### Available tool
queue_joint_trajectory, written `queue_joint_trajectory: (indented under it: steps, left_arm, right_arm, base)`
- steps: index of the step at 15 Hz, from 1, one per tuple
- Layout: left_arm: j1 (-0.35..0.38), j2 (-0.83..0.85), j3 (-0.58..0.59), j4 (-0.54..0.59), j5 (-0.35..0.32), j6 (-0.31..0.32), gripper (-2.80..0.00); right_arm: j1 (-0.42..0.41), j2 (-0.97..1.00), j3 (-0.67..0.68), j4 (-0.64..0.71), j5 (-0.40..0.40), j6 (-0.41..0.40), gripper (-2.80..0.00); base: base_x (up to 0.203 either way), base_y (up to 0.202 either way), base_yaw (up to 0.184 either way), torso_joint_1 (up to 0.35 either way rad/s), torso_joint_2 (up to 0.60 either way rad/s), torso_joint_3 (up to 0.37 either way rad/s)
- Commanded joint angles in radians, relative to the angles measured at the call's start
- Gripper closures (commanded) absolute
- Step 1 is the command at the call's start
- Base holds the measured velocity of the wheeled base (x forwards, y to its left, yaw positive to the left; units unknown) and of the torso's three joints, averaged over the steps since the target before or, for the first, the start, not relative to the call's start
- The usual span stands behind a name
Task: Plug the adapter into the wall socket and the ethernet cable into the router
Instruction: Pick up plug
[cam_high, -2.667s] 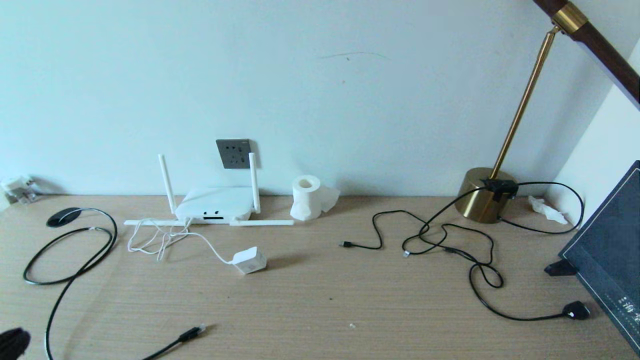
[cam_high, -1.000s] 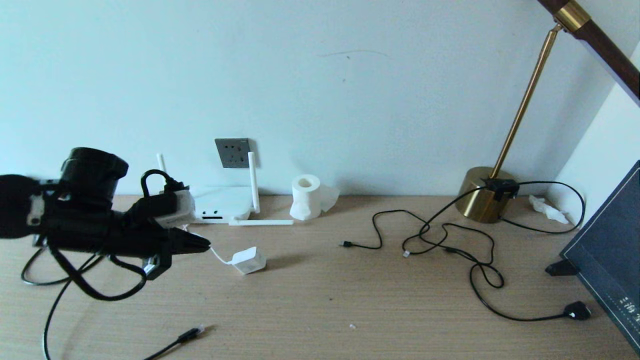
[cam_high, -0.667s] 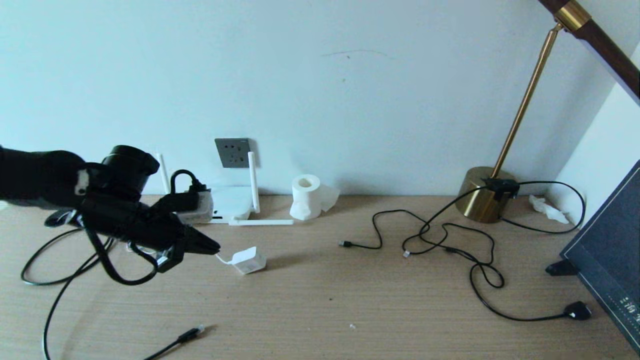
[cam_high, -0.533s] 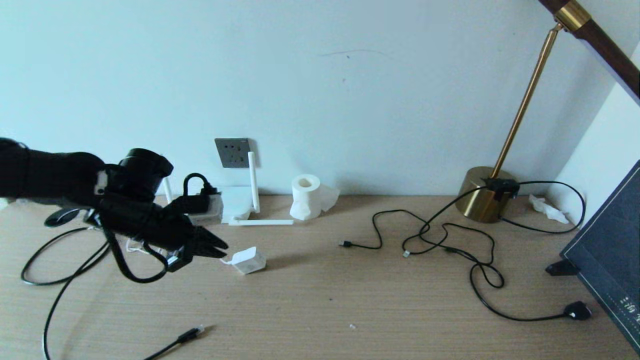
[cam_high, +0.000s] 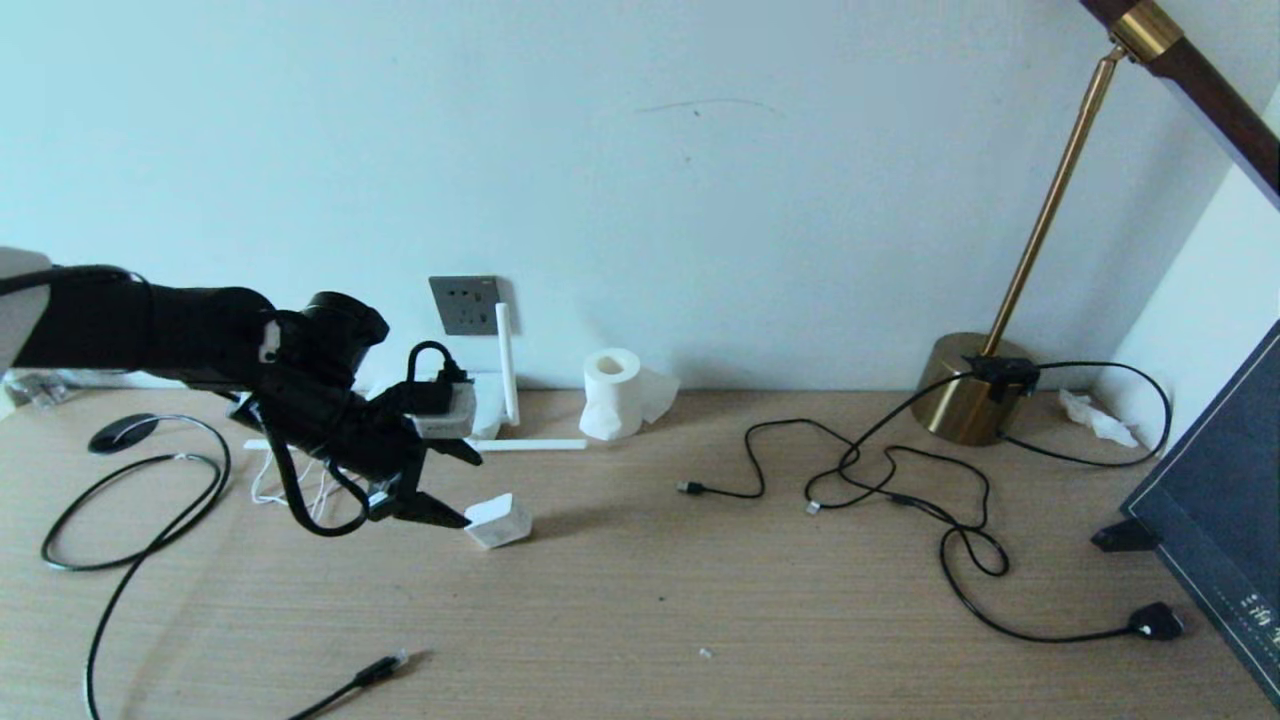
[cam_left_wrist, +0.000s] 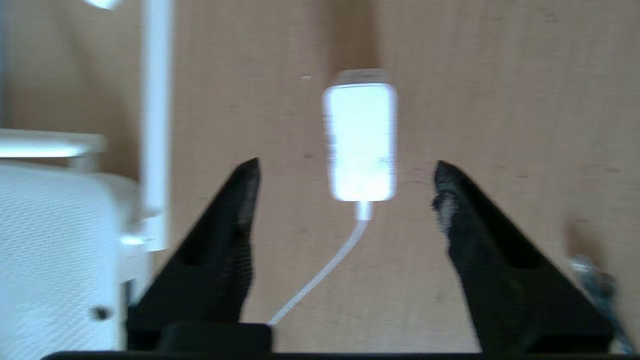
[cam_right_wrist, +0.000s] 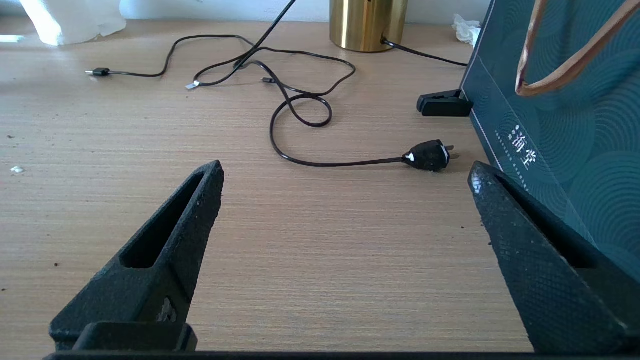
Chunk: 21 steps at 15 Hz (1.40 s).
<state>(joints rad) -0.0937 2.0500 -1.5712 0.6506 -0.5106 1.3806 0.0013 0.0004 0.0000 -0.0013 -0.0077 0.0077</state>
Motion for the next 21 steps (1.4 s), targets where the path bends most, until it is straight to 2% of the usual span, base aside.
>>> queue_joint_trajectory:
  steps: [1, 7, 21]
  left_arm:
    - [-0.006, 0.011, -0.019, 0.035, 0.001, 0.007, -2.8]
    - [-0.035, 0.059, -0.093, 0.106, 0.009, 0.0, -2.8]
    - [-0.061, 0.139, -0.137, 0.097, 0.072, -0.016, -2.8]
  right_arm:
    - [0.0, 0.0, 0.0, 0.0, 0.0, 0.0, -2.8]
    - [0.0, 0.001, 0.001, 0.0, 0.0, 0.0, -2.8]
    - [0.0, 0.0, 0.0, 0.0, 0.0, 0.0, -2.8]
  base:
    - [0.0, 0.0, 0.0, 0.0, 0.0, 0.0]
    - [0.0, 0.0, 0.0, 0.0, 0.0, 0.0]
    - [0.0, 0.0, 0.0, 0.0, 0.0, 0.0]
